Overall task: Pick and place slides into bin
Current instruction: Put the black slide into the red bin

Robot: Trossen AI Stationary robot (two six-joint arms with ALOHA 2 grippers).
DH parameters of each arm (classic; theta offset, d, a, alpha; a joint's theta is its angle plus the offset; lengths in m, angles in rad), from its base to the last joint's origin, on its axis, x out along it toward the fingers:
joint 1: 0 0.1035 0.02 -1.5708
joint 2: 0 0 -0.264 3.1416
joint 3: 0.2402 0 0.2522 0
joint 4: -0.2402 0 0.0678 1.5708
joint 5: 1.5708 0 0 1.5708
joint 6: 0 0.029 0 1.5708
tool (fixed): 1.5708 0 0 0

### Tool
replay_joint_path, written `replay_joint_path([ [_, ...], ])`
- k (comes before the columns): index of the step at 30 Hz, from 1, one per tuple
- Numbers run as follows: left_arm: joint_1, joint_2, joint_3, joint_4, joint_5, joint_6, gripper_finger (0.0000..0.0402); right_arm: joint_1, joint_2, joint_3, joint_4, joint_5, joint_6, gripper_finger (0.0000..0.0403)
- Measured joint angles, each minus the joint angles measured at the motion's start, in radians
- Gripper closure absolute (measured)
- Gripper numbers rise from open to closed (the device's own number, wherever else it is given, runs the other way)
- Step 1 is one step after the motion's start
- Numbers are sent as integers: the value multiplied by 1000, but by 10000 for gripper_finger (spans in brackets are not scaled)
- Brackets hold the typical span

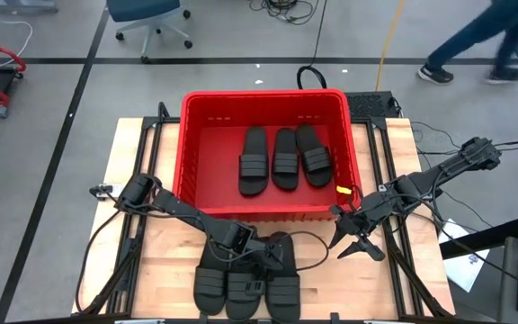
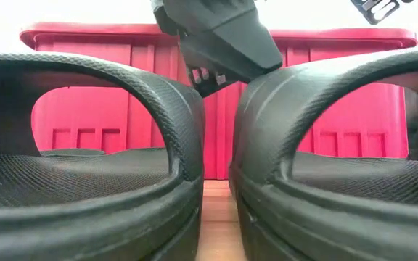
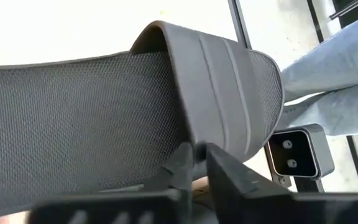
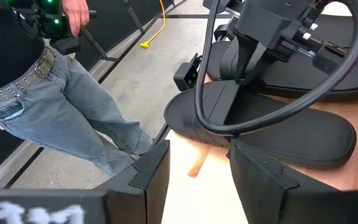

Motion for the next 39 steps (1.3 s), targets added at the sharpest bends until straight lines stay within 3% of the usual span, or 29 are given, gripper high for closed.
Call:
replay_joint_path([
  [2,0,0,0,0,2,6,391,0,0,0,0,0,0,248],
  [11,-1,0,0,6,2,3,398,0,0,0,0,0,0,248],
  [23,-1,11,2,84,-24,-11,304,0,0,0,0,4,0,248],
  [27,-2,44,2,81,8,-79,280,0,0,0,-1,4,0,248],
  [35,-2,64,2,170,63,-84,274,0,0,0,0,6,0,248],
  [39,-2,65,1,173,101,-73,292,0,0,0,0,28,0,248],
])
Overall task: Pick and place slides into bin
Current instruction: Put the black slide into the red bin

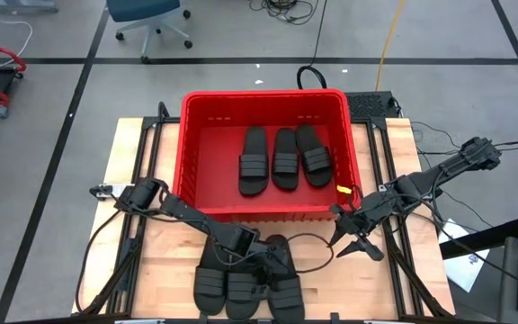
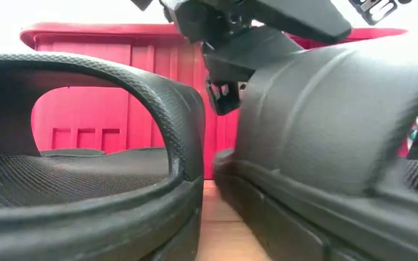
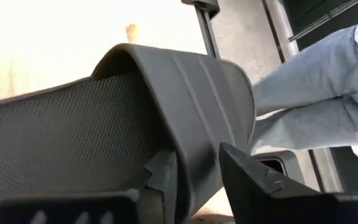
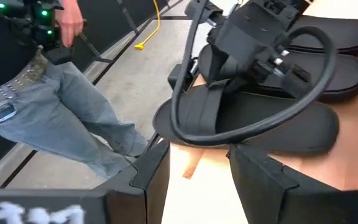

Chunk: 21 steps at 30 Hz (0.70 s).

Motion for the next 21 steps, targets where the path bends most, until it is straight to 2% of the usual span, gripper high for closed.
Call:
replay_joint_path([
  [8,0,0,0,2,9,3,392,0,0,0,0,1,0,248],
  [14,0,0,0,25,16,-19,396,0,0,0,0,1,0,248],
  [21,0,0,57,26,25,-26,398,0,0,0,0,-1,0,248],
])
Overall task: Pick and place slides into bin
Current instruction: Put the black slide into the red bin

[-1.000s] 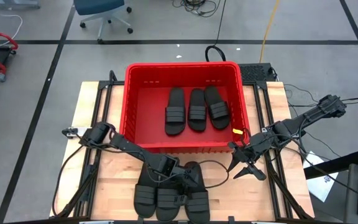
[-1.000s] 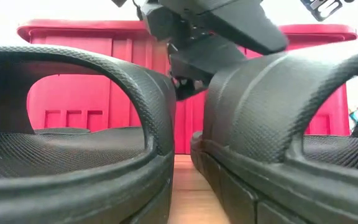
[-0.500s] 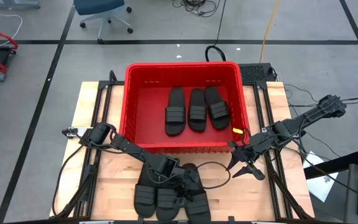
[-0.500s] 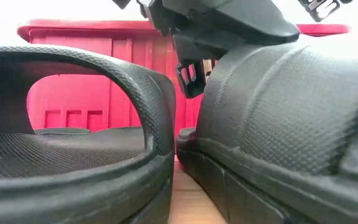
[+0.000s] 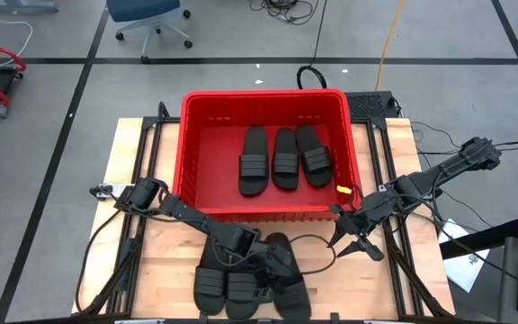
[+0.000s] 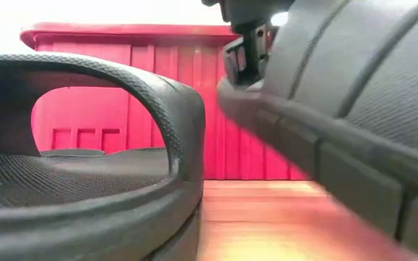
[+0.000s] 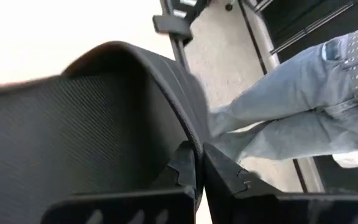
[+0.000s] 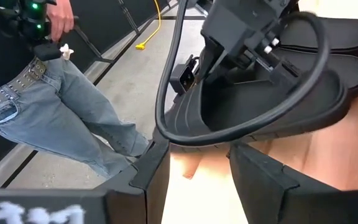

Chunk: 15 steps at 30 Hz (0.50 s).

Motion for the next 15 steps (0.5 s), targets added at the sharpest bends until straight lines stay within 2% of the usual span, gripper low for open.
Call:
replay_joint_path([
  [6,7,-16,33,-16,8,-10,398,0,0,0,1,-2,0,248],
  [12,11,-78,66,-116,7,-31,399,0,0,0,1,-2,0,248],
  [15,9,-115,75,-111,-4,-56,400,0,0,0,0,-2,0,248],
])
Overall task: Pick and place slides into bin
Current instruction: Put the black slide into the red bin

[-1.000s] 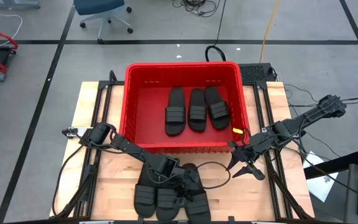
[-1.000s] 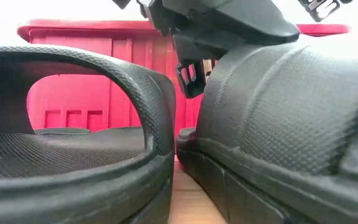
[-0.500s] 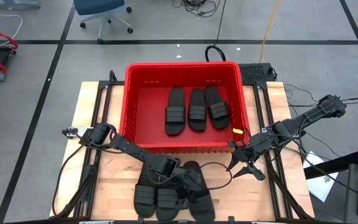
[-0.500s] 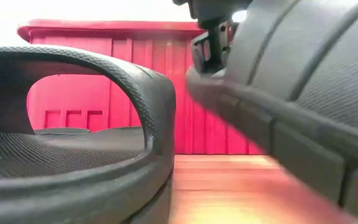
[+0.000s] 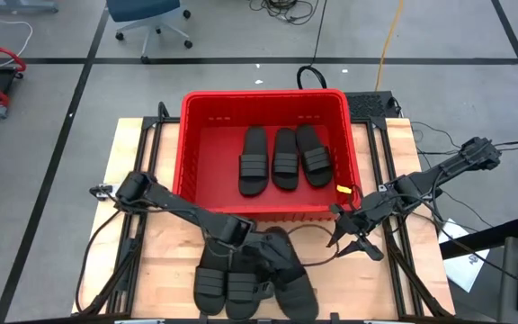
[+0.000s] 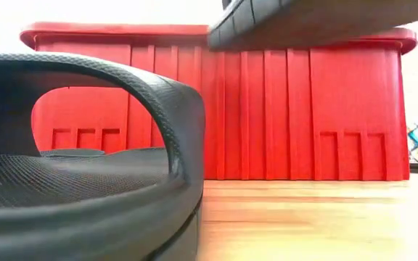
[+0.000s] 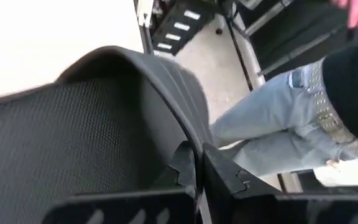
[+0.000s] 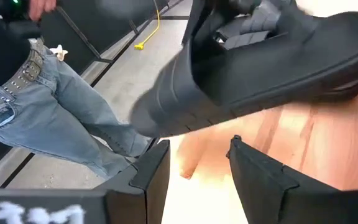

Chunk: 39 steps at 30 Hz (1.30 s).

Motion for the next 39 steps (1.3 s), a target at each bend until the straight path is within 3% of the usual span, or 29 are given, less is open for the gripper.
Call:
replay_joint_path([
  [10,-28,-184,0,-82,-128,-69,400,0,0,0,1,-3,0,248],
  [21,-52,-399,1,-308,-330,-97,401,0,0,0,9,-2,-4,248],
  [39,8,-573,0,-651,-468,13,401,0,0,0,8,2,0,248],
])
